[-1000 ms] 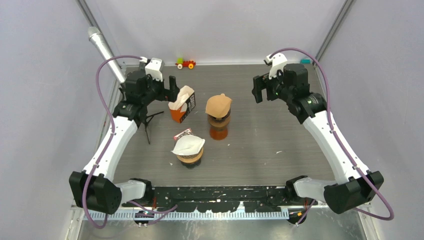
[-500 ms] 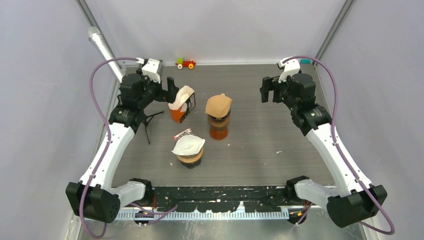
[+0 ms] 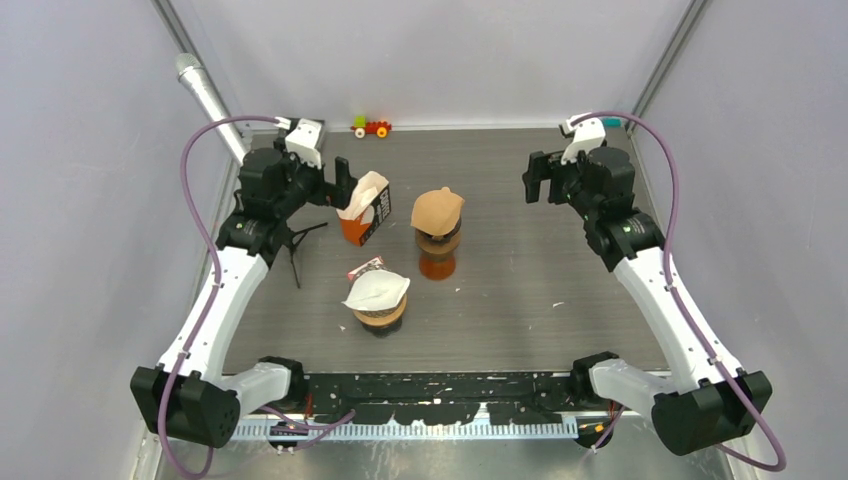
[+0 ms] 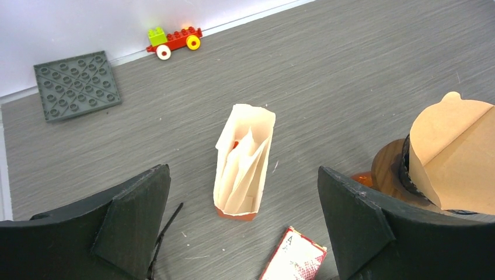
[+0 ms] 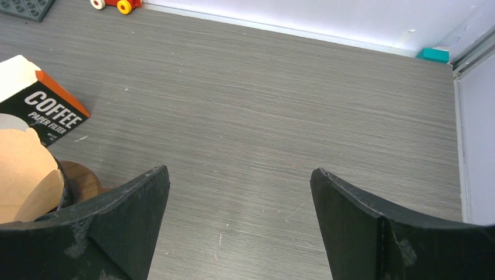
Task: Place the coffee filter in the dripper
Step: Reset both arms
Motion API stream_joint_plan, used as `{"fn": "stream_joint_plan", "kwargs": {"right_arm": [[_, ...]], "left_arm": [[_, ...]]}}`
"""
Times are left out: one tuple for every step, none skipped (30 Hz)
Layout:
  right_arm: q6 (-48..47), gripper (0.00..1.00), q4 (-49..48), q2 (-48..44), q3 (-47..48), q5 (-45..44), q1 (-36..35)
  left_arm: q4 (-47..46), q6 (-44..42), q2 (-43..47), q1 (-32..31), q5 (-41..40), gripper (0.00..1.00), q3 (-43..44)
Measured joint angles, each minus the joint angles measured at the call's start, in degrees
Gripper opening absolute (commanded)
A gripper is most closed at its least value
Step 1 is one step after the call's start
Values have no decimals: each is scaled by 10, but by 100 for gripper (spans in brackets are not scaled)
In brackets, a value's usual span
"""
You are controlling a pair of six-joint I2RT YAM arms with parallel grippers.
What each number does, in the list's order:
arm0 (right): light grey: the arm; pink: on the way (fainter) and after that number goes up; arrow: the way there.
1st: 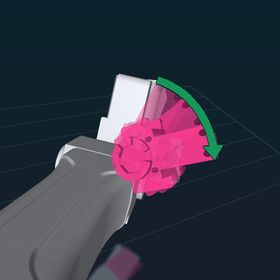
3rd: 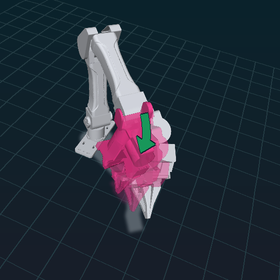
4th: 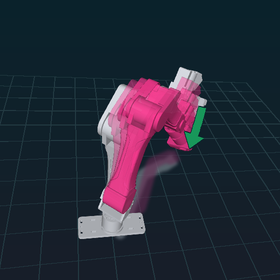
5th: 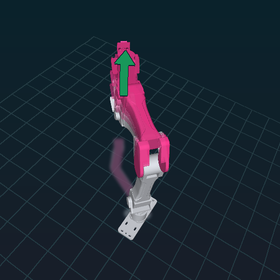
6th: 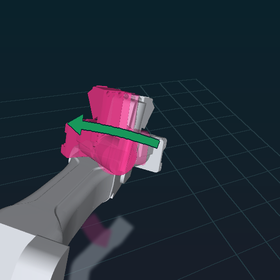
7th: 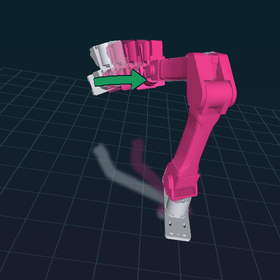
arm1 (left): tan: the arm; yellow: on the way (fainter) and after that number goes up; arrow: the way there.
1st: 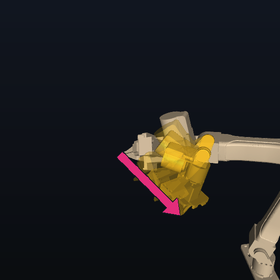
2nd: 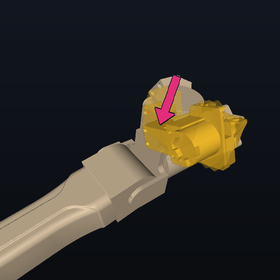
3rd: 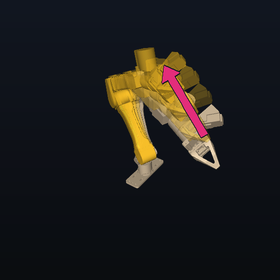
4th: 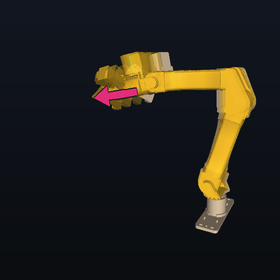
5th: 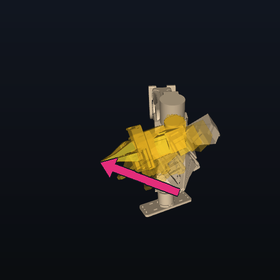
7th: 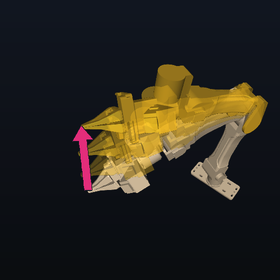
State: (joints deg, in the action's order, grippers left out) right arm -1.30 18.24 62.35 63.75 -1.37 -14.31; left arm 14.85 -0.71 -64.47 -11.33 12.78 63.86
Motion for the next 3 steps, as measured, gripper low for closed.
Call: {"fn": "stream_joint_plan", "kwargs": {"right_arm": [[0,95,0,0,0,0,1],[0,95,0,0,0,0,2],[0,95,0,0,0,0,2]], "left_arm": [[0,0,0,0,0,100,0],[0,0,0,0,0,100,0],[0,0,0,0,0,100,0]]}}
